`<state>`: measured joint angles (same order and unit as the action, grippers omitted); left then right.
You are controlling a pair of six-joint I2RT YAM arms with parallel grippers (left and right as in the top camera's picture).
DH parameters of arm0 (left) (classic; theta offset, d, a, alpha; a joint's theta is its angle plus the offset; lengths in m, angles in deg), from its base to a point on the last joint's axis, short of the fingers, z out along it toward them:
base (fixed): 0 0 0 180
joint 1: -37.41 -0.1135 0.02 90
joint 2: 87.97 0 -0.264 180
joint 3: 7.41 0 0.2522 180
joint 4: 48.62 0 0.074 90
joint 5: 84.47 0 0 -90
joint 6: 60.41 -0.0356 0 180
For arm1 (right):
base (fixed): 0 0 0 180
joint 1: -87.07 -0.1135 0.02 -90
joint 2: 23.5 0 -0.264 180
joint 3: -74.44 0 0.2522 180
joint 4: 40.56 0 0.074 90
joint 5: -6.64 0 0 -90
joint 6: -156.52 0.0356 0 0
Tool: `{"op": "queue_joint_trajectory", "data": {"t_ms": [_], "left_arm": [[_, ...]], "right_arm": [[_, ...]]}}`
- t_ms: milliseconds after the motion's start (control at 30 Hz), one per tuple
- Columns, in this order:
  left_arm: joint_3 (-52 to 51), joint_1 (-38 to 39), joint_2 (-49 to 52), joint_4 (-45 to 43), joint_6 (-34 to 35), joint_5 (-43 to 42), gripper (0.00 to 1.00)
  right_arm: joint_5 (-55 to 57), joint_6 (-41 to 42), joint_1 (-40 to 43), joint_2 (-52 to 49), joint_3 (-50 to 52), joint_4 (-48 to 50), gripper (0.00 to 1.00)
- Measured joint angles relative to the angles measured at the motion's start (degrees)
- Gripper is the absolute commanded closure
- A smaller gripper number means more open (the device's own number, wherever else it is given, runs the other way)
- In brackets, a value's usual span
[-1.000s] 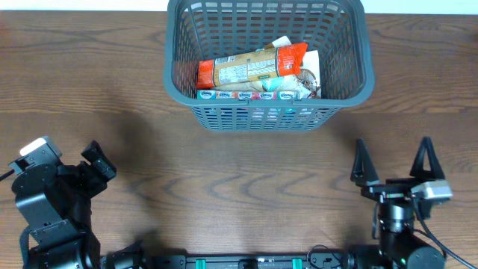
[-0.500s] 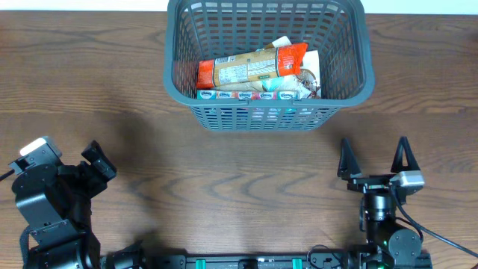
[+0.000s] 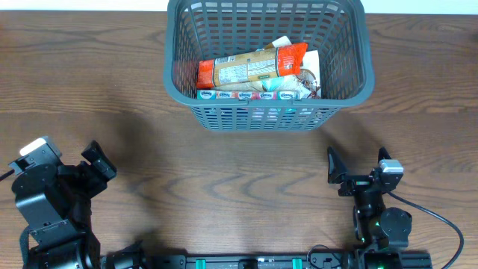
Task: Pack container
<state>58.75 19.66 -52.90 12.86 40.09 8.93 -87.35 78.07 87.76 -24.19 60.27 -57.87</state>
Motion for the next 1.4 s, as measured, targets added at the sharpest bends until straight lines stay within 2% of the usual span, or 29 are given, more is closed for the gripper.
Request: {"op": "queue_joint_trajectory", "data": {"t_ms": [1233, 1400], "left_arm": [[0.00, 0.00, 0.00, -0.20, 0.04, -0.02, 0.01], [-4.37, 0.55, -1.97, -9.27, 0.24, -0.46, 0.01]], "right_arm": [[-0.11, 0.00, 0.00, 0.00, 0.00, -0.02, 0.01], [-0.13, -0.02, 0.00, 0.00, 0.00, 0.00, 0.01]]}}
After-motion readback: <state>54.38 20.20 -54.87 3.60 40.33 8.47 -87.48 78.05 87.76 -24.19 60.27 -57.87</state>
